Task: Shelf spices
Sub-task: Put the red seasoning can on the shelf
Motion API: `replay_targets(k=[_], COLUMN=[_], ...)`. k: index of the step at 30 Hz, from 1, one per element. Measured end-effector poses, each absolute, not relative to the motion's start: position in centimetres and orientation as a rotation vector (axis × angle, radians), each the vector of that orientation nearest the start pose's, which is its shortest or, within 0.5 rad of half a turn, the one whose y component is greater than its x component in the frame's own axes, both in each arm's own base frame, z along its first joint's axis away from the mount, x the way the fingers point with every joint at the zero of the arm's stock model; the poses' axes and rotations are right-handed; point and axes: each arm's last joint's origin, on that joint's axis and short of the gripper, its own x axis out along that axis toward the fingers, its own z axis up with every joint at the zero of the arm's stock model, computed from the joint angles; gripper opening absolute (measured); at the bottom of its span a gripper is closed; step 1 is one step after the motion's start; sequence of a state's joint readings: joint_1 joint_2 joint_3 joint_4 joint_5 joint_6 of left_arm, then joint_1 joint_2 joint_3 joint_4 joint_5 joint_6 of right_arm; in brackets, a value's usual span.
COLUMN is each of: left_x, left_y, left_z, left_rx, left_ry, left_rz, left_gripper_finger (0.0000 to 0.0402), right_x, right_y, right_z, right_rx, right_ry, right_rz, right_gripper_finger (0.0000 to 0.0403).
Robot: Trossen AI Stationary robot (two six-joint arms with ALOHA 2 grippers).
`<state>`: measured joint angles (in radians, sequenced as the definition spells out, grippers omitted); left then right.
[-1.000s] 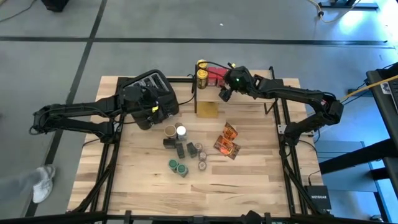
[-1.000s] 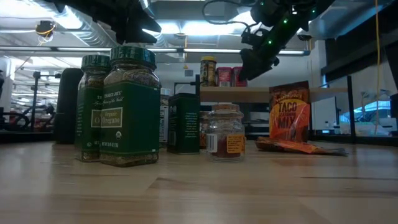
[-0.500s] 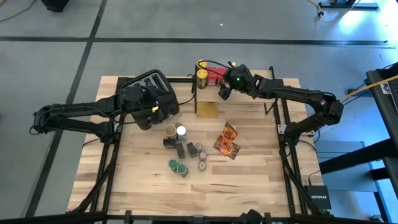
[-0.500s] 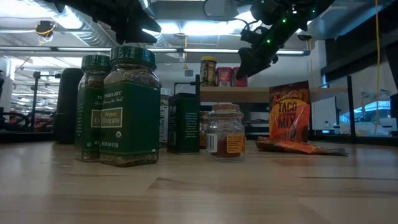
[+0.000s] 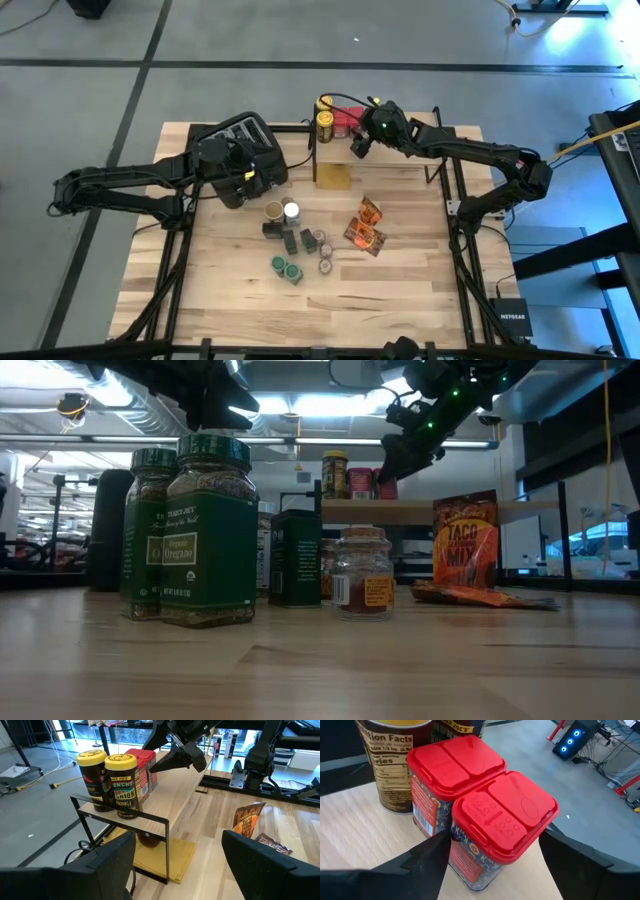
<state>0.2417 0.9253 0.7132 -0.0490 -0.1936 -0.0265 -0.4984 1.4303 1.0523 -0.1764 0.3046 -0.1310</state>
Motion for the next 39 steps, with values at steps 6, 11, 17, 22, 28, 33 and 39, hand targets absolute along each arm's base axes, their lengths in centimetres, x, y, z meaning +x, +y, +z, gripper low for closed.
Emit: replay_targets(k=[6, 11, 17, 22, 28, 33, 39], left_x=[19.9, 19.9, 19.9, 19.9, 19.9, 19.9, 19.9], left_y=[5.5, 5.5, 5.5, 5.5, 5.5, 5.5, 5.5], left_z=[29.7, 29.7, 29.7, 29.7, 29.7, 29.7, 29.7], left_rx=[-0.032, -0.032, -0.032, -0.032, -0.032, -0.032, -0.032], left_ry=[0.257, 0.258, 0.258, 0.258, 0.257, 0.257, 0.258], left_rz=[0.436, 0.436, 0.436, 0.436, 0.437, 0.436, 0.436], left_gripper_finger=[0.029, 0.029, 0.029, 0.029, 0.029, 0.029, 0.029], right_x=[27.1, 27.1, 27.1, 26.9, 26.3, 26.1, 25.9], right_y=[-15.7, -15.7, -15.7, -15.6, -15.2, -15.1, -14.9], right_z=[28.0, 27.9, 27.9, 28.3, 29.4, 29.7, 29.8], right_rx=[-0.064, -0.065, -0.06, -0.045, -0.035, -0.031, -0.028], right_ry=[0.621, 0.625, 0.624, 0.607, 0.564, 0.552, 0.563], right_rz=[-0.741, -0.748, -0.741, -0.742, -0.745, -0.734, -0.726], right_gripper_finger=[0.0309, 0.0309, 0.0309, 0.0309, 0.0309, 0.0309, 0.0309])
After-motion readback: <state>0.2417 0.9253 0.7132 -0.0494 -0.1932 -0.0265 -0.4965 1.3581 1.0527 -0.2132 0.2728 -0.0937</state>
